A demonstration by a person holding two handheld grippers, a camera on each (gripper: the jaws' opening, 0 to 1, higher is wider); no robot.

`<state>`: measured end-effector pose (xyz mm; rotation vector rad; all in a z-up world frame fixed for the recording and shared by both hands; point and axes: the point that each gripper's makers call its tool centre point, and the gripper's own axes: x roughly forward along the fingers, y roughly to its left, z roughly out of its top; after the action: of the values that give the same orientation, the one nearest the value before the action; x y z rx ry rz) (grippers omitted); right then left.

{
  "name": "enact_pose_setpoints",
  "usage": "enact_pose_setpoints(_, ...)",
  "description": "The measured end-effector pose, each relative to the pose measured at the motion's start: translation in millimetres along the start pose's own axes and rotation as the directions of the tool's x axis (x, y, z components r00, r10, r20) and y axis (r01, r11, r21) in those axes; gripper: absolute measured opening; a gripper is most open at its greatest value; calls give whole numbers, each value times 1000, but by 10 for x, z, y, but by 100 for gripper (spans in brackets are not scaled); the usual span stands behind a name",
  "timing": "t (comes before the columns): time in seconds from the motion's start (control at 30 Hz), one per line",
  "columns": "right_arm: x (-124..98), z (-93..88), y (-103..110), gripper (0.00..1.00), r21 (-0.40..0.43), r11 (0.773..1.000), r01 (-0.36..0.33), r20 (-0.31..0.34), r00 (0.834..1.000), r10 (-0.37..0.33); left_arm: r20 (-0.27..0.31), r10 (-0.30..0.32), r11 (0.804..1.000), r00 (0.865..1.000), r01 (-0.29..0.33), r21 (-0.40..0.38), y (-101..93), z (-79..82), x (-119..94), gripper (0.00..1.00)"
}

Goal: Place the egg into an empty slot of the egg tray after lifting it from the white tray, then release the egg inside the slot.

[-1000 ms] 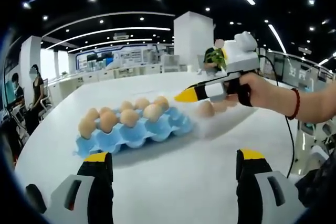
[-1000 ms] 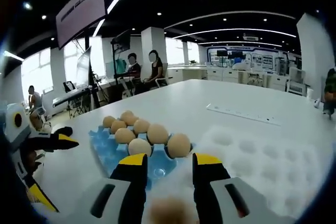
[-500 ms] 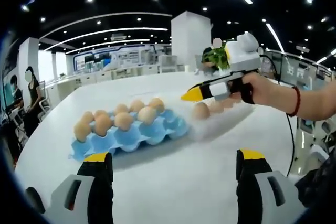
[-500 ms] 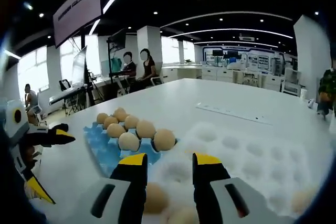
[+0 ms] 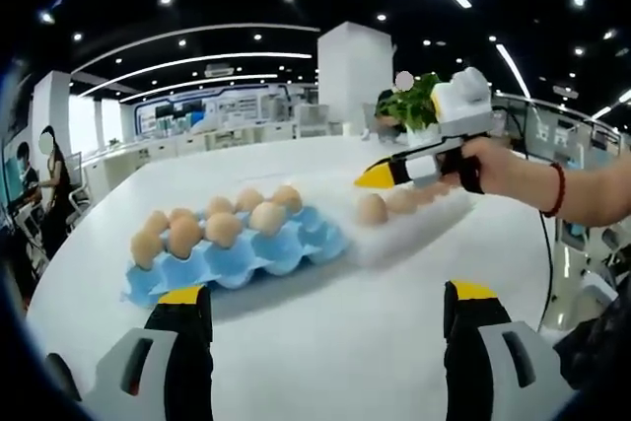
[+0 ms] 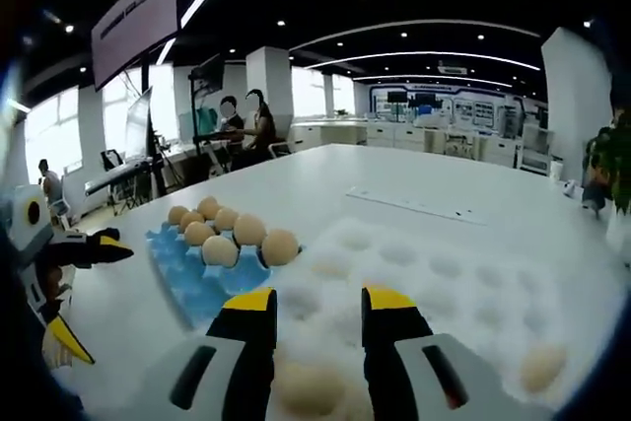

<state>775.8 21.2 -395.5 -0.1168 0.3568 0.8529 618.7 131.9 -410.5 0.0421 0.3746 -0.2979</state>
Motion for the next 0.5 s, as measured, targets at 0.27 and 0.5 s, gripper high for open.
enact_pose_setpoints(0.27,-92,-34,-132,35,23,999,31,4,999,-32,1,-5,1000,1000,5,4,-8,8,25,100)
enact_pose_setpoints(0.5,-119,-44,-262,35,21,998,53,-1,999,-53,9,-9,1000,1000,9,-8,18,26,30,100)
